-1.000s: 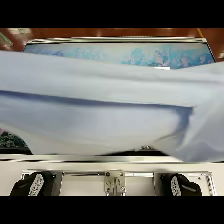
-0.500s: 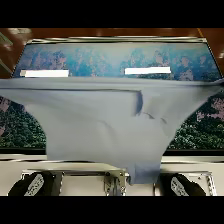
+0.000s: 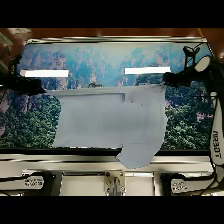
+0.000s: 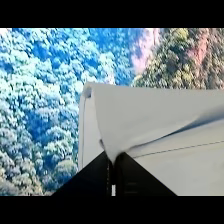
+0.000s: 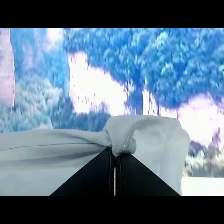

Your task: Fold the shirts.

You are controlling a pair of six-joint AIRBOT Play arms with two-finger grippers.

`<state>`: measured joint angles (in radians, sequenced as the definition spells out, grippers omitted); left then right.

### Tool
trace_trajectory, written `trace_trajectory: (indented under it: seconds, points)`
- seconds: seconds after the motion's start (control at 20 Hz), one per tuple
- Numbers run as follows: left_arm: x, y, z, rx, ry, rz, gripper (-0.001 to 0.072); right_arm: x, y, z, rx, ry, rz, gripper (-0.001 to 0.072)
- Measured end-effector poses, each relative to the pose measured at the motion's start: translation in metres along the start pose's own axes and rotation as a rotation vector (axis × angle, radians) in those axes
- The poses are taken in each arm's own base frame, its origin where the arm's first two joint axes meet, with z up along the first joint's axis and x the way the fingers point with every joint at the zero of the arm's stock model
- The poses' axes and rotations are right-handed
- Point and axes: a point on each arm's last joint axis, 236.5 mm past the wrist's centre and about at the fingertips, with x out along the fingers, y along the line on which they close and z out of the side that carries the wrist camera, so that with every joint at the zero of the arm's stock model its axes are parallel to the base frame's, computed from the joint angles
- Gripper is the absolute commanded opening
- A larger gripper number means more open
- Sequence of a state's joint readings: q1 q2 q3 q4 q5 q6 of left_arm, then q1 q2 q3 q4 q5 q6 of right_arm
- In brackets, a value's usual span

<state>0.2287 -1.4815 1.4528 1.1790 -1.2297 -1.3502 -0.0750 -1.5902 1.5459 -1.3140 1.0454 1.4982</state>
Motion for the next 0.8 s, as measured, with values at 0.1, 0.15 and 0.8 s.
trace_trajectory:
  seconds: [0.1,0.15,0.8]
  points:
    - [0.031,0.009,0.019,-0.045,-0.048,-0.002,0.0036,0.028,0.003,0.017,0.003,-0.073,0.003,0.0056]
    - [0.045,0.014,0.027,-0.065,-0.071,0.000,0.0036,0.040,0.004,0.024,0.009,-0.105,0.005,0.0056]
    - [0.095,0.035,-0.017,0.031,0.146,-0.012,0.0036,0.080,0.010,-0.039,0.026,0.141,0.032,0.0056]
